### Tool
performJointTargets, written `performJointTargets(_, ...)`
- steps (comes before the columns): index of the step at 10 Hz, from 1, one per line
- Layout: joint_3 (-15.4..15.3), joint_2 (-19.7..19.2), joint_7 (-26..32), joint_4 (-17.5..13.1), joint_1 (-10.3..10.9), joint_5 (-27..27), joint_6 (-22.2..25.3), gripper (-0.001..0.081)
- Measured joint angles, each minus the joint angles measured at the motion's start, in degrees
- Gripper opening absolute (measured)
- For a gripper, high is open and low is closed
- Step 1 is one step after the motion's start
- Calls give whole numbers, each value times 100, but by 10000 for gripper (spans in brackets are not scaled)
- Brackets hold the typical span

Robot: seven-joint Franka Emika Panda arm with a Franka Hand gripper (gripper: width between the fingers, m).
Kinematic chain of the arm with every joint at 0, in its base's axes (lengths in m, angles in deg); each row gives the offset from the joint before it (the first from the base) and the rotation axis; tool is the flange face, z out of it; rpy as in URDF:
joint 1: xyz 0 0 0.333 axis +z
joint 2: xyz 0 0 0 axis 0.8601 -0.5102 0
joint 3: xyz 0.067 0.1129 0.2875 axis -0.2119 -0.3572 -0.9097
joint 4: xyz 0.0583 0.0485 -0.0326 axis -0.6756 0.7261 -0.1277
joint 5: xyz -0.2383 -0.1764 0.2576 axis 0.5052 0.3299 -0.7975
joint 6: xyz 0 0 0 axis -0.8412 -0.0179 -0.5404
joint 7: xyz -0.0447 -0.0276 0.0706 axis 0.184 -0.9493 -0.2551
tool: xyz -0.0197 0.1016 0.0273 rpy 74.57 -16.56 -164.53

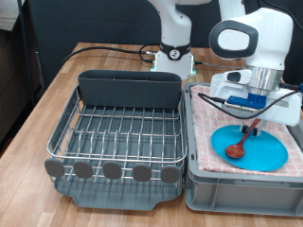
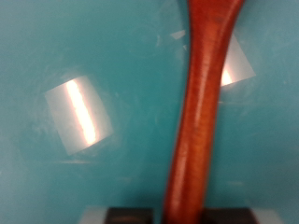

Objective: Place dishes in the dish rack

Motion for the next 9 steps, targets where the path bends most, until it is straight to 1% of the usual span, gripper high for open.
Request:
performJointTargets(1, 0, -5, -46, -2, 2, 24, -1, 89)
performJointTargets(4, -11, 5, -115, -10, 8, 76, -1, 91)
performJointTargets(5, -44, 62, -103, -12, 5, 39, 3, 91)
performJointTargets(6, -101, 197, -19, -1, -7, -119, 41, 91)
performJointTargets(7, -173, 387, 154, 30, -19, -384, 119, 91)
performJointTargets(8, -264, 604, 404, 95, -60, -784, 148, 91)
performJointTargets(9, -356, 830, 743, 197, -113, -1329, 168, 91)
